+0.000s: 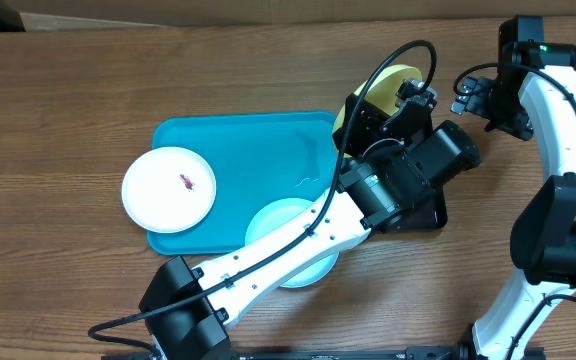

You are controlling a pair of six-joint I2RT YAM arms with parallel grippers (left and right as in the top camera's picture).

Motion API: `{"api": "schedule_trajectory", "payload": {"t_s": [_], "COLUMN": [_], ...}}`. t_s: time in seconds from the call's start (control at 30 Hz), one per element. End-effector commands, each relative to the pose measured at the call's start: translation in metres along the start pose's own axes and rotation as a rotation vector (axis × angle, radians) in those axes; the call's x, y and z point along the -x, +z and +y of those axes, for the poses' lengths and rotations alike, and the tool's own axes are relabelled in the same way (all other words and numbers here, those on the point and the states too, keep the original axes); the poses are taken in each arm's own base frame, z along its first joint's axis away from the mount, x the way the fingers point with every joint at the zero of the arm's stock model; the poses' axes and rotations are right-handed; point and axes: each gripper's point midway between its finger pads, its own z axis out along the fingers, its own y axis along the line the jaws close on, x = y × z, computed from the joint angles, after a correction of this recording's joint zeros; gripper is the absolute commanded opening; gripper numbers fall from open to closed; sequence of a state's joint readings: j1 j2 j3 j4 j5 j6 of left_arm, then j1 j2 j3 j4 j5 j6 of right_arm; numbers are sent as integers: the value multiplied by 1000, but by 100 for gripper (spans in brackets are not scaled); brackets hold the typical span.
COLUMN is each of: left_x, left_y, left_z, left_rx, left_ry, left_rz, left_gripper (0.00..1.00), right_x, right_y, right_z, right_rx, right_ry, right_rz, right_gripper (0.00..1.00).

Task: Clean dirty plates on tray and stack at the side
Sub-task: 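Lift the yellow plate with the left gripper and swing it left, then set the yellow plate down on the table left of the tray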

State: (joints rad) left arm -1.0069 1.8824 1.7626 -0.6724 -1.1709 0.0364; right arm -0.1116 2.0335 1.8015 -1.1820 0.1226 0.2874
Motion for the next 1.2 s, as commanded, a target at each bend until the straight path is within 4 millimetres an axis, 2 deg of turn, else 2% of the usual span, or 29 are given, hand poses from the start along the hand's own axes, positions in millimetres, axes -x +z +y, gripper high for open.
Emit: {"api": "schedule_trajectory", "payload": {"t_s": [0.0, 0.13, 0.2, 0.27, 0.3, 0.4, 0.43, 0.47, 0.53, 0.6, 0.7, 0.83, 1.0, 1.07, 1.17], "left_x": [13, 12, 12, 12, 12, 14, 14, 15, 13, 11, 2, -22, -68, -81, -99], "left_y": [-8, -3, 1, -4, -7, -8, -6, -6, -9, -9, -3, 15, 51, 61, 86], "left_z": [22, 45, 34, 8, 7, 31, 29, 20, 7, 9, 8, -24, -34, -28, 5], "left_rx": [22, 141, 68, -68, -68, 71, 59, 3, -64, -49, -70, -320, -636, -813, -1002], "left_ry": [-72, -105, -139, -77, -42, -76, -113, -122, -84, -87, -225, -295, -519, -632, -845], "left_rz": [-24, -14, -15, -18, -22, -25, -26, -27, -25, -18, 17, 155, 459, 571, 685], "left_gripper": [4, 4, 4, 4, 4, 4, 4, 4, 4, 4, 4, 4, 4, 4, 4], "right_x": [6, 6, 6, 6, 6, 6, 5, 6, 6, 6, 6, 6, 6, 6, 6], "right_y": [-12, -12, -12, -12, -12, -12, -12, -12, -12, -12, -12, -12, -12, -12, -12], "right_z": [-2, -2, -2, -2, -2, -2, -2, -2, -2, -2, -2, -2, -2, -2, -2], "right_rx": [4, 5, 5, 4, 4, 5, 4, 4, 5, 5, 5, 5, 5, 5, 5], "right_ry": [10, 10, 10, 10, 10, 10, 10, 10, 10, 10, 10, 10, 10, 10, 10], "right_rz": [-36, -36, -36, -36, -36, -36, -35, -36, -36, -36, -36, -36, -36, -36, -36], "right_gripper": [100, 100, 100, 100, 100, 100, 100, 100, 100, 100, 100, 100, 100, 100, 100]}}
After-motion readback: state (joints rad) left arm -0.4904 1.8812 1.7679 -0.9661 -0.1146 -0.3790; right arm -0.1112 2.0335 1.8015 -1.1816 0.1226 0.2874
